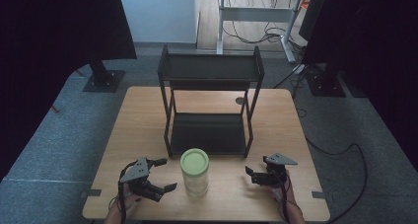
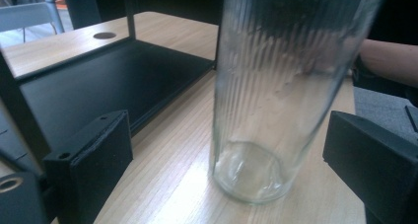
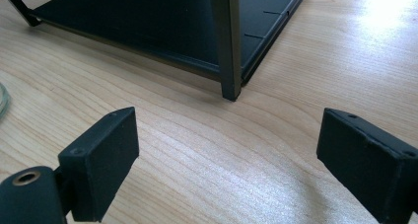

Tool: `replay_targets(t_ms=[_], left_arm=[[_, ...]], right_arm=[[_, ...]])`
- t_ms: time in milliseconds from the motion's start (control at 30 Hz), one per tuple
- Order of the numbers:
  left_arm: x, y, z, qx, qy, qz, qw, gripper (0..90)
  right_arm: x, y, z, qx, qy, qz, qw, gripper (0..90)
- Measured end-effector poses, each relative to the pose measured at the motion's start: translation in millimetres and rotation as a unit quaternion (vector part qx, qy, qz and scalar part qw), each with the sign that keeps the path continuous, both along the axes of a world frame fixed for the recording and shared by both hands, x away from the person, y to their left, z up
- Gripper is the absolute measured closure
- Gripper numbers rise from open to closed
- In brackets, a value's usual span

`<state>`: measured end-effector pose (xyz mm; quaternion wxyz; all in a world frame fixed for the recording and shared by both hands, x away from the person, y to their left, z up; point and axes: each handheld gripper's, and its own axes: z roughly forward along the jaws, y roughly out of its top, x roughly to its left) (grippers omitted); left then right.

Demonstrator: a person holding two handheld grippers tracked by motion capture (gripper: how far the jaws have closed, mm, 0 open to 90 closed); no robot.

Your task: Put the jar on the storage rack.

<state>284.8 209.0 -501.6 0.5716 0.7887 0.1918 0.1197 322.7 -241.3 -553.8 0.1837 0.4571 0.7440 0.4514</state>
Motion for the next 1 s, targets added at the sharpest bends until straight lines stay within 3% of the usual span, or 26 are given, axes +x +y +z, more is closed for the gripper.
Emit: replay_targets(t_ms=[467, 1000], left_arm=[[-6.9, -11.9, 8.0, -0.002, -0.021, -0.011, 0.9997, 3.5], [-3.3, -32.5, 6.2, 0.003, -0.019, -0.027, 0.9994, 3.0]], right_arm=[[-0.3, 0.7, 0.0, -0.003, -0.001, 0.002, 1.0000, 8.9], [-0.5, 2.0, 0.1, -0.009, -0.002, 0.005, 1.0000, 9.0]])
